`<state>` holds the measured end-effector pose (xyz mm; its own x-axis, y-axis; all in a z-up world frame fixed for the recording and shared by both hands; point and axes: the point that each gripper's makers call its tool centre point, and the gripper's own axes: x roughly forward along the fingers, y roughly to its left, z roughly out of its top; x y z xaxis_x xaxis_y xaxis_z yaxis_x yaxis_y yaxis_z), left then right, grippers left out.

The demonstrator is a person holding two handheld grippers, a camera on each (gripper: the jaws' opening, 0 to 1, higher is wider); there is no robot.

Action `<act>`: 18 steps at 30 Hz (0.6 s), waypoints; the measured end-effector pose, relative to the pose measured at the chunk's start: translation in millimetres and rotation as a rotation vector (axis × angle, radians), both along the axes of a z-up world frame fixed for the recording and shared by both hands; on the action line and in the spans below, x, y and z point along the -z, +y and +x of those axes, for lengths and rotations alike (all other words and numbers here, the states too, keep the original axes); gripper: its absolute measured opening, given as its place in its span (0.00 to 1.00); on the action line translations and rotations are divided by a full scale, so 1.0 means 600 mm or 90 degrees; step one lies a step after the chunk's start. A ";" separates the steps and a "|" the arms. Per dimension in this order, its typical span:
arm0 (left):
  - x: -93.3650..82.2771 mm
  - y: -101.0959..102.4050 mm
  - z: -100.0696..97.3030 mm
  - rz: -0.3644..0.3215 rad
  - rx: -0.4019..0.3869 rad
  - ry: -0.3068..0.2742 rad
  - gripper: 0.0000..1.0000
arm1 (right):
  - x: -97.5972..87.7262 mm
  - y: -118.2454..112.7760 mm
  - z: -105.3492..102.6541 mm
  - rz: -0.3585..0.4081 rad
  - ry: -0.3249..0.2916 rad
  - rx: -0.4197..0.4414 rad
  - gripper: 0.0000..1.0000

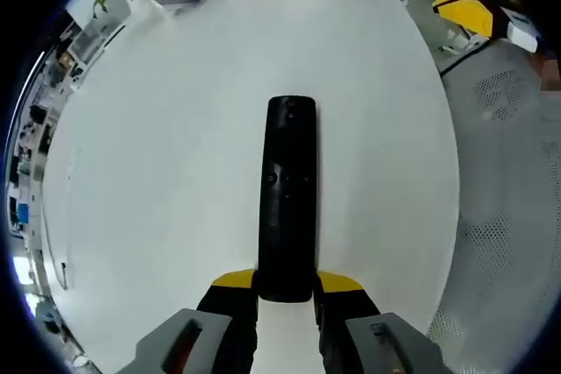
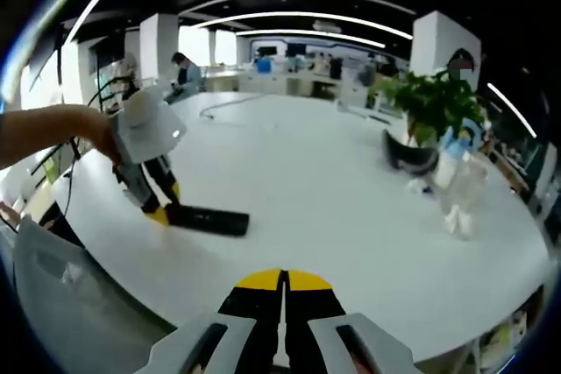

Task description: Press the specified remote control buttons in sequence, fully releasing each button before pressing the next.

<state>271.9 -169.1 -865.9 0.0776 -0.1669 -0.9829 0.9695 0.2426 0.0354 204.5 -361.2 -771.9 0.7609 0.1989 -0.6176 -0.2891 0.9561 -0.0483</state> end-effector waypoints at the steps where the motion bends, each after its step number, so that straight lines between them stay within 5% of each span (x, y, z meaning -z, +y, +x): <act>1: 0.000 0.000 -0.001 -0.002 -0.003 0.000 0.24 | -0.001 0.000 0.000 0.000 -0.002 0.000 0.00; 18: -0.001 -0.003 -0.027 -0.023 0.005 -0.001 0.24 | 0.001 0.001 0.000 -0.005 0.002 -0.004 0.00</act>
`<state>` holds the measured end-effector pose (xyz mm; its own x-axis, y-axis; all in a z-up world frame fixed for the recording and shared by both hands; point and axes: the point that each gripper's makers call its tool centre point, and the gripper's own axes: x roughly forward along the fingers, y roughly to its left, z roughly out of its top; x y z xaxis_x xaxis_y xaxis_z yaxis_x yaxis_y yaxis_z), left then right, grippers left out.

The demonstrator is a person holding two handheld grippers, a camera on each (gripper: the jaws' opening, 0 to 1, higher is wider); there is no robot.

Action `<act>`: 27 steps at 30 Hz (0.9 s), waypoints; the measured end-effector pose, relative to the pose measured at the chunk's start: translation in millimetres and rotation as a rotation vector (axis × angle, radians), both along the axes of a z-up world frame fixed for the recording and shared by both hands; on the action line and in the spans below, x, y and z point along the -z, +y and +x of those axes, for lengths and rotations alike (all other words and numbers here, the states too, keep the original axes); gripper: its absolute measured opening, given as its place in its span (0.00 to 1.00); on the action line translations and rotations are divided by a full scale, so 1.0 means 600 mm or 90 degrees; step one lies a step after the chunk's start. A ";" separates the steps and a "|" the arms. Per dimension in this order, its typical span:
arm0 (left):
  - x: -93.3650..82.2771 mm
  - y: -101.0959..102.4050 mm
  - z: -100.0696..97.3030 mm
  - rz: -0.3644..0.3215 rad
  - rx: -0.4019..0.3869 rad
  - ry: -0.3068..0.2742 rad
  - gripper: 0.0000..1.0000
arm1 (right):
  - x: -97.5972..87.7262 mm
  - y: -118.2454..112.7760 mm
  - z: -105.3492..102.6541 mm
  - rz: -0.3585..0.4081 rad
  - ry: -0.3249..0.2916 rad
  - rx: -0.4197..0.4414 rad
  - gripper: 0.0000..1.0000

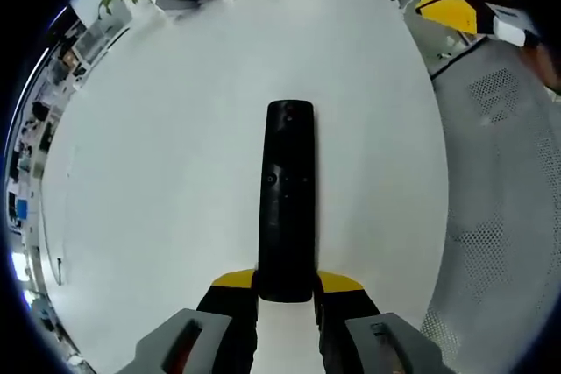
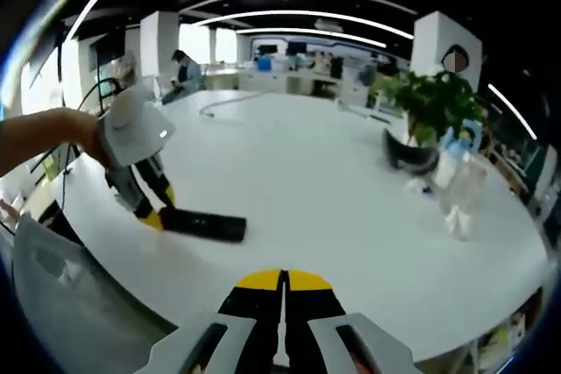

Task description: Press the specified remote control buttons in sequence, fully releasing each button before pressing the next.

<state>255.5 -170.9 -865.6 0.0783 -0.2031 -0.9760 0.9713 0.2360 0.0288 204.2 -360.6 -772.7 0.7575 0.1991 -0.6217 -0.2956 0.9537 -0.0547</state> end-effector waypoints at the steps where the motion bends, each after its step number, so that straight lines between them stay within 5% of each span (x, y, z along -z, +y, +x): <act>1: 0.000 0.000 -0.003 -0.001 0.000 0.000 0.24 | -0.001 0.000 0.000 -0.001 -0.002 0.000 0.00; 27: 0.001 -0.010 -0.053 -0.033 0.002 -0.006 0.24 | 0.004 0.007 -0.002 0.002 0.011 -0.014 0.00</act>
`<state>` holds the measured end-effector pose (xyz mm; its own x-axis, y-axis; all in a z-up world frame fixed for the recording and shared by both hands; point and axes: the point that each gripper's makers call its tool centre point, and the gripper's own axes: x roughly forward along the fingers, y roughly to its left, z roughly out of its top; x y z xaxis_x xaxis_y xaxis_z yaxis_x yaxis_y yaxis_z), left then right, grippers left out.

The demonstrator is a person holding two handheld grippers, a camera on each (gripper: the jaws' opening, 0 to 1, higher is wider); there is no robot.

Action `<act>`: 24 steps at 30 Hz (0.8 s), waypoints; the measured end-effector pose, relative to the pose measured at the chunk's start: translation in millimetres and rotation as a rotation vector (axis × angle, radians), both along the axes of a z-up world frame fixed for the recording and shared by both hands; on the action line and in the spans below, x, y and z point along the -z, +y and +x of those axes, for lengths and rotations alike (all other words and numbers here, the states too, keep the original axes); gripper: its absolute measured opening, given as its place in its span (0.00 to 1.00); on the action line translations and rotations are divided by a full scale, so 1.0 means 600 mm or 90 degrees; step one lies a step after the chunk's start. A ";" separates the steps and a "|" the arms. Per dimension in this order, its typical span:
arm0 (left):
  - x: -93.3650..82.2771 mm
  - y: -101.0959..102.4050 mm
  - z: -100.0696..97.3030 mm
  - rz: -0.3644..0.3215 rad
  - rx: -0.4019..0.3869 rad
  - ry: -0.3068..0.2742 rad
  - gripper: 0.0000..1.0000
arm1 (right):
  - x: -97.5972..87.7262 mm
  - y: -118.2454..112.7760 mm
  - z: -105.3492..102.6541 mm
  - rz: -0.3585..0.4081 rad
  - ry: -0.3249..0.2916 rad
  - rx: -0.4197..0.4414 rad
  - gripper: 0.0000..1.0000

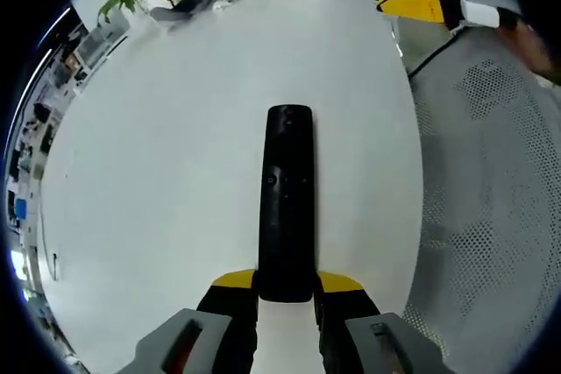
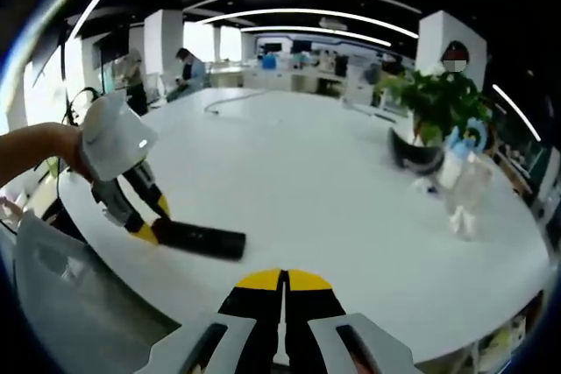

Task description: Press the specified remote control buttons in sequence, fully releasing each button before pressing the next.

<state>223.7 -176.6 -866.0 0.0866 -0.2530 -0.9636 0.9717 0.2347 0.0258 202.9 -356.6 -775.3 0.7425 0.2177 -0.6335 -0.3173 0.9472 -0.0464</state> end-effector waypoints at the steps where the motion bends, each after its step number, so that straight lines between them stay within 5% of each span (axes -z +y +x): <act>1: 0.000 0.000 -0.003 -0.001 0.002 0.000 0.24 | 0.000 0.000 0.000 0.000 0.000 0.000 0.00; 24: -0.004 -0.012 -0.053 -0.086 -0.022 -0.014 0.24 | 0.004 0.007 -0.003 0.006 0.016 -0.011 0.00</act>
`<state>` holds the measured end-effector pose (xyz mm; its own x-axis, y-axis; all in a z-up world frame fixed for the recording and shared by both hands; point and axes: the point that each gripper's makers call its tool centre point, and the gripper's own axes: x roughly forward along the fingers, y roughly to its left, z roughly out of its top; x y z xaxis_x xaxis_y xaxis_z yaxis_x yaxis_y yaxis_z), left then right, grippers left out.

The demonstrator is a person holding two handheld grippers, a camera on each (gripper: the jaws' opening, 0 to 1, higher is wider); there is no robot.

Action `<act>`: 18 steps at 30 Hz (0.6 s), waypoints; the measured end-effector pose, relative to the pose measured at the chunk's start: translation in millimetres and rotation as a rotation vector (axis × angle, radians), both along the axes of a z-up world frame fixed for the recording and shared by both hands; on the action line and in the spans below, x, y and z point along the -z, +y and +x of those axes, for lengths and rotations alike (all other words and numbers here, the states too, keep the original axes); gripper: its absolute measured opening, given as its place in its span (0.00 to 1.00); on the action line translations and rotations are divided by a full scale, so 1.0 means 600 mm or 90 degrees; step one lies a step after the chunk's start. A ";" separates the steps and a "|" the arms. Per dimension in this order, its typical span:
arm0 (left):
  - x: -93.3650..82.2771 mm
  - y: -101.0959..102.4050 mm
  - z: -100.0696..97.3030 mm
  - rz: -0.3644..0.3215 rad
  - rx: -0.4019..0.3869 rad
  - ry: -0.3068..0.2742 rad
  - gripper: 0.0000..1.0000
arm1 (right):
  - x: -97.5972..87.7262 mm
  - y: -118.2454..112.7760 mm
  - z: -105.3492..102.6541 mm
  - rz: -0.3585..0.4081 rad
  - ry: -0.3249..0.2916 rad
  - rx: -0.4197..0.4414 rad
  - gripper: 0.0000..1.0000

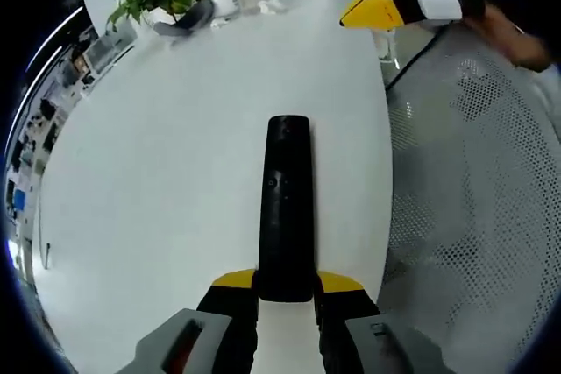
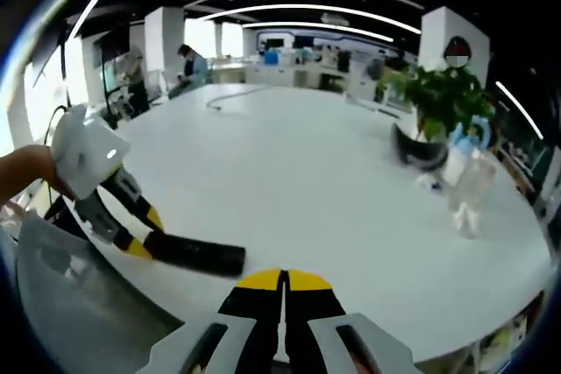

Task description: Press the specified remote control buttons in sequence, fully releasing each button before pressing the next.

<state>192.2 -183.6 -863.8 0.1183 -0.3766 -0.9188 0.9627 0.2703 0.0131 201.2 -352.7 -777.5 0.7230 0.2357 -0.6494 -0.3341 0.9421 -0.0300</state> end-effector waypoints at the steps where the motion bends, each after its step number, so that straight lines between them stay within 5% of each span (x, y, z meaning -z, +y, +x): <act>1: -0.001 -0.001 -0.002 -0.006 -0.002 0.001 0.24 | -0.001 0.002 0.000 0.005 0.001 -0.004 0.00; 8: -0.002 -0.004 -0.009 -0.054 -0.029 -0.013 0.24 | -0.022 0.023 0.013 0.054 -0.010 -0.029 0.00; 12: -0.003 -0.006 -0.013 -0.068 -0.042 -0.017 0.24 | -0.035 0.049 0.034 0.124 -0.001 -0.033 0.00; 18: -0.004 -0.009 -0.016 -0.099 -0.078 -0.027 0.24 | -0.020 0.073 0.060 0.171 0.029 -0.041 0.00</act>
<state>182.7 -189.2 -861.3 0.2094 -0.4941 -0.8438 0.9221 0.3870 0.0021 237.2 -308.8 -765.5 0.6727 0.4482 -0.5887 -0.3881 0.8912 0.2349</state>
